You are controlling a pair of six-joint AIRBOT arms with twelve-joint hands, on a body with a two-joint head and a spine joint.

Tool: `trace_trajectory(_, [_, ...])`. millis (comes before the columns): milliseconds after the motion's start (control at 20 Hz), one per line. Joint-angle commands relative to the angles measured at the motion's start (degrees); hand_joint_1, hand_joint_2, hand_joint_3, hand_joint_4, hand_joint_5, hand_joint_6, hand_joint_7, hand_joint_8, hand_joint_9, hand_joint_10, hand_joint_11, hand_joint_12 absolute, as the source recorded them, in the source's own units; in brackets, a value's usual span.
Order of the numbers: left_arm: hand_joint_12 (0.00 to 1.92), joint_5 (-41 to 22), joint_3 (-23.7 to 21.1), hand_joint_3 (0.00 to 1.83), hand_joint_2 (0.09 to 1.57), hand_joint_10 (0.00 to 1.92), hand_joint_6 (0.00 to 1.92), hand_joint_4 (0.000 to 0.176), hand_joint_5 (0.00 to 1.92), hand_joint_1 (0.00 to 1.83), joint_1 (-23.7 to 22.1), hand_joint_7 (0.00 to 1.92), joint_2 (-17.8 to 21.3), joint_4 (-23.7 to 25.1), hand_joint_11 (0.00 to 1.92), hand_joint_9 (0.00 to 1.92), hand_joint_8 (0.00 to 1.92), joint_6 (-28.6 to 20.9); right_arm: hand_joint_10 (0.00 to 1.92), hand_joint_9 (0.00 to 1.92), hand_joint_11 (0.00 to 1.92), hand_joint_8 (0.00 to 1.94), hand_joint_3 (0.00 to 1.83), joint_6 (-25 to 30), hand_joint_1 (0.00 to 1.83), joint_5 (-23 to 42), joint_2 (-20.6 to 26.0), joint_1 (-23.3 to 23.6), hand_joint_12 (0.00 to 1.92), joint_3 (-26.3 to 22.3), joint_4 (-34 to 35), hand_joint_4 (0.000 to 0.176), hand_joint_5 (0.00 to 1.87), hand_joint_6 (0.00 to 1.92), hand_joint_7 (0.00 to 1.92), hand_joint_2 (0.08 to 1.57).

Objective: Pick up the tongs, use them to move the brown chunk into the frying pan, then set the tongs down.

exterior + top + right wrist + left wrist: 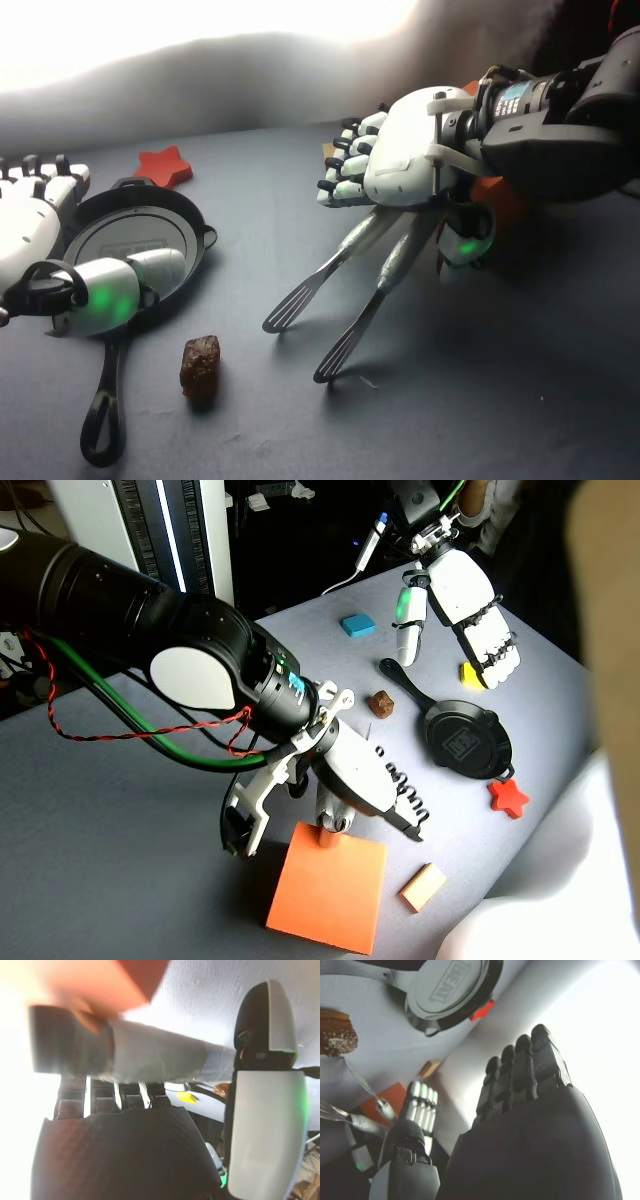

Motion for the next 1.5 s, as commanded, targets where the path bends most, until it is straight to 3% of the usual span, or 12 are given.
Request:
trace_trajectory(0, [0.00,-4.48,0.02,0.00,1.12,0.00,0.00,0.000,0.01,0.00,-0.51,0.00,0.42,3.29,0.00,0.00,0.00,-0.38,0.00,0.00,0.00,0.00,0.00,-0.23,0.91,5.05,0.09,0.24,0.00,0.03,-0.48,0.000,0.00,0.00,0.00,0.86])
trace_trajectory(300, [0.00,-5.08,0.43,0.00,1.09,0.00,0.00,0.000,0.00,0.00,-1.12,0.00,0.07,3.29,0.00,0.00,0.00,-2.16,0.02,0.04,0.04,0.01,0.02,-0.38,0.93,5.36,-0.10,0.03,0.02,0.08,-0.48,0.000,0.00,0.00,0.03,0.89])
trace_trajectory(550, [0.00,-5.29,0.32,0.00,1.07,0.00,0.00,0.000,0.01,0.00,-1.45,0.00,-0.18,3.30,0.00,0.00,0.00,-1.95,0.03,0.22,0.00,0.01,0.02,-0.51,1.00,5.54,-0.09,0.08,0.59,0.08,-0.49,0.000,0.22,0.03,0.24,1.00])
trace_trajectory(750, [0.00,-5.29,0.14,0.00,1.07,0.00,0.01,0.000,0.02,0.00,-1.29,0.01,-0.16,3.22,0.00,0.00,0.00,-1.90,0.02,0.29,0.00,0.01,0.02,-0.56,1.00,5.64,0.02,0.21,0.77,0.07,-0.49,0.000,0.31,0.03,0.34,1.06])
trace_trajectory(800, [0.00,-5.29,0.09,0.00,1.08,0.00,0.00,0.000,0.01,0.00,-1.27,0.00,-0.16,3.04,0.00,0.00,0.00,-1.92,0.05,0.45,0.00,0.03,0.02,-0.48,1.01,5.59,0.07,0.26,1.10,0.04,-0.49,0.000,0.49,0.05,0.52,1.07])
trace_trajectory(850, [0.00,-5.29,0.09,0.00,1.08,0.00,0.01,0.000,0.02,0.00,-1.20,0.00,-0.16,3.02,0.00,0.00,0.00,-1.92,0.05,0.54,0.00,0.02,0.02,0.00,0.97,5.44,0.37,0.36,1.27,-0.32,-0.48,0.000,0.58,0.05,0.62,1.10])
trace_trajectory(950, [0.00,-5.69,0.10,0.00,1.09,0.00,0.01,0.000,0.03,0.00,-1.18,0.01,-0.15,3.02,0.00,0.00,0.01,-1.92,0.05,0.63,0.04,0.02,0.02,0.07,0.94,5.61,0.96,0.46,1.34,-1.22,-0.48,0.000,0.67,0.05,0.71,1.14])
trace_trajectory(1100, [0.00,-6.48,-0.04,0.00,1.09,0.00,0.01,0.000,0.02,0.00,-1.20,0.01,-0.15,3.03,0.00,0.00,0.00,-2.00,0.10,0.74,0.15,0.05,0.02,0.19,1.06,5.76,1.55,0.74,1.38,-2.33,-0.48,0.000,0.76,0.08,0.81,1.14])
trace_trajectory(1200, [0.00,-6.50,-0.06,0.00,1.09,0.00,0.01,0.000,0.03,0.00,-1.22,0.02,-0.15,3.03,0.00,0.00,0.01,-2.04,0.12,0.83,0.28,0.05,0.01,0.23,1.09,5.72,1.65,1.00,1.34,-2.47,-0.48,0.000,0.83,0.09,0.88,1.14])
trace_trajectory(1400, [0.00,-6.51,-0.12,0.00,1.06,0.00,0.01,0.000,0.03,0.00,-1.17,0.02,-0.15,3.05,0.00,0.00,0.00,-2.04,0.12,0.88,0.35,0.03,0.01,0.81,1.07,5.14,2.12,2.12,1.33,-2.92,-0.47,0.000,0.90,0.08,0.93,1.17])
trace_trajectory(1450, [0.00,-6.51,-0.12,0.00,1.06,0.00,0.00,0.000,0.02,0.00,-1.17,0.01,-0.14,3.05,0.00,0.00,0.00,-2.04,0.12,0.89,0.38,0.02,0.06,1.09,1.10,4.78,2.35,2.61,1.35,-3.19,-0.46,0.000,0.82,1.01,0.96,1.17])
